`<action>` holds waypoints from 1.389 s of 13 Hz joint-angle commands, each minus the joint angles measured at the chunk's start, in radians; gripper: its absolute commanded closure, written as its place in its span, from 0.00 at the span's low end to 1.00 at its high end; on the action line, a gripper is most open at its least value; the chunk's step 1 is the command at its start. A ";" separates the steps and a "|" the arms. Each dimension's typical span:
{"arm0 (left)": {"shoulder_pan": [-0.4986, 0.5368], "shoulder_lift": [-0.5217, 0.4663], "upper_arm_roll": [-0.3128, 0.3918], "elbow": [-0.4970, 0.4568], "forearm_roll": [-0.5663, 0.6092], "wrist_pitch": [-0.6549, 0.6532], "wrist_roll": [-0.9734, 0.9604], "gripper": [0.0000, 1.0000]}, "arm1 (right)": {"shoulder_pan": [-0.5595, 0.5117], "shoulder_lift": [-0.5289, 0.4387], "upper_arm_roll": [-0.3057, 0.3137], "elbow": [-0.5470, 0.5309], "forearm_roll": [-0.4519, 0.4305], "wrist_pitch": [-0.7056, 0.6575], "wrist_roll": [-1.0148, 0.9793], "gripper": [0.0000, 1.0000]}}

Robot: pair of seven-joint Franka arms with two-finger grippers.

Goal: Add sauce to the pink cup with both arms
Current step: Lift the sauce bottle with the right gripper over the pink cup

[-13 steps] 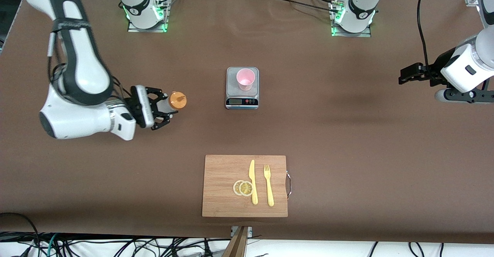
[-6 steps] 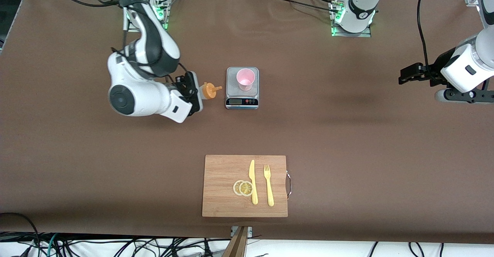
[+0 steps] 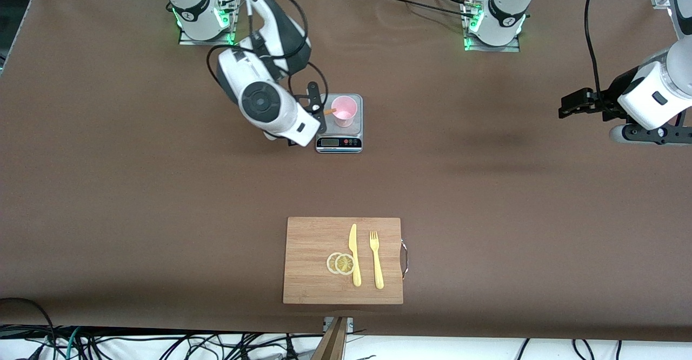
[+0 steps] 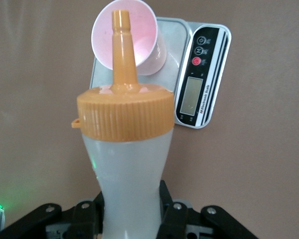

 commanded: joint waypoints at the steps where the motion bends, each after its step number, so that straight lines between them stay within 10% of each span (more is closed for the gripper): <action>1: 0.003 -0.004 -0.004 0.004 0.017 -0.004 0.021 0.00 | 0.013 -0.047 -0.006 -0.076 -0.042 0.020 0.018 0.73; 18: 0.006 -0.004 -0.004 0.004 0.016 -0.004 0.021 0.00 | 0.203 -0.026 -0.008 -0.096 -0.388 -0.032 0.506 0.72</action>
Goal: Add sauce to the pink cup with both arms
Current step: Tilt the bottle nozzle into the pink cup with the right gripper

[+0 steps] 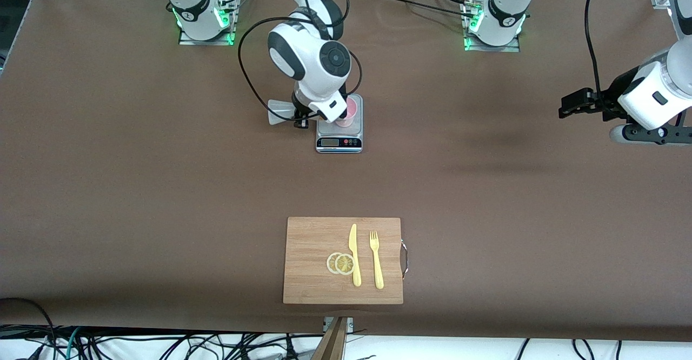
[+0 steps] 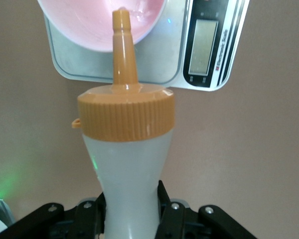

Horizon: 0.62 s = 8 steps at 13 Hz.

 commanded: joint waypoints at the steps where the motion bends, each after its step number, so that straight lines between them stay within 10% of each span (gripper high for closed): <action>1: 0.006 -0.004 -0.004 0.005 0.016 -0.004 0.021 0.00 | 0.017 -0.025 -0.008 -0.005 -0.031 -0.049 0.038 0.72; 8: 0.006 -0.004 -0.004 0.005 0.016 -0.004 0.021 0.00 | 0.031 -0.025 -0.013 -0.004 -0.044 -0.047 0.064 0.68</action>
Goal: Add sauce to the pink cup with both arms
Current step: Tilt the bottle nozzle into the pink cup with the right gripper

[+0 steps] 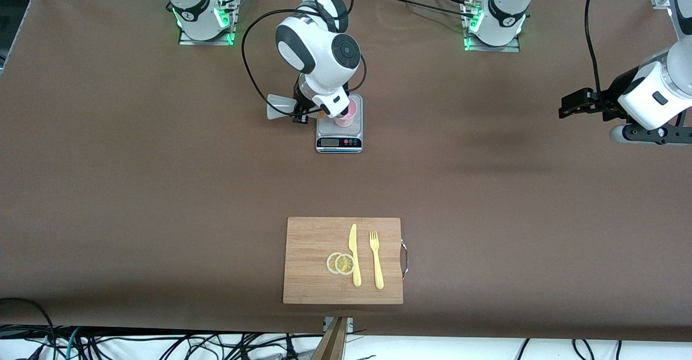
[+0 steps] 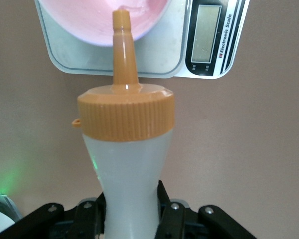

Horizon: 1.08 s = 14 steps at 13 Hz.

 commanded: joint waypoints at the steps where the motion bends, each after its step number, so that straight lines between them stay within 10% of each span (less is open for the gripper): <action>1: 0.006 -0.004 -0.004 0.004 0.016 -0.004 0.020 0.00 | 0.001 -0.027 -0.011 -0.004 -0.004 -0.015 0.002 0.68; 14: 0.006 -0.004 -0.004 0.004 0.016 -0.004 0.020 0.00 | -0.025 -0.066 -0.030 -0.007 0.175 0.059 -0.145 0.68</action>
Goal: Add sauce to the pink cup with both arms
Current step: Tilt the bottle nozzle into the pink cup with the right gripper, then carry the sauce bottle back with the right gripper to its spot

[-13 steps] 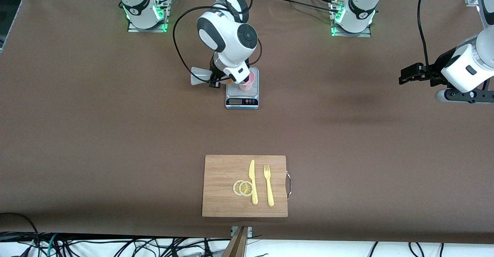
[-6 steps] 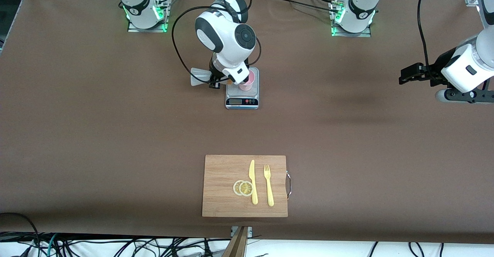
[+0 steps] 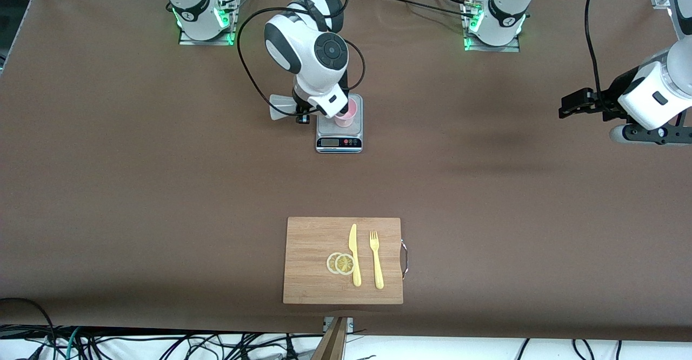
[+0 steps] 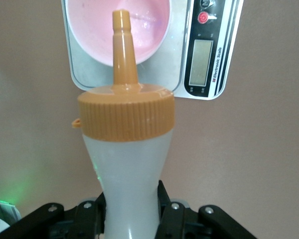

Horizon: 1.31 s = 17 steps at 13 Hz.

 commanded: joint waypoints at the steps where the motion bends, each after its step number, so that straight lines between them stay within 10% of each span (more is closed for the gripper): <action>1: 0.006 -0.004 -0.004 0.004 0.016 -0.004 0.020 0.00 | -0.008 -0.038 -0.002 -0.018 0.039 0.018 -0.030 0.68; 5: 0.007 -0.004 -0.004 0.004 0.014 -0.004 0.020 0.00 | -0.018 -0.073 -0.028 -0.024 0.109 0.020 -0.105 0.68; 17: 0.006 -0.004 -0.004 0.005 0.014 -0.004 0.020 0.00 | -0.067 -0.099 -0.390 -0.073 0.684 -0.028 -0.754 0.68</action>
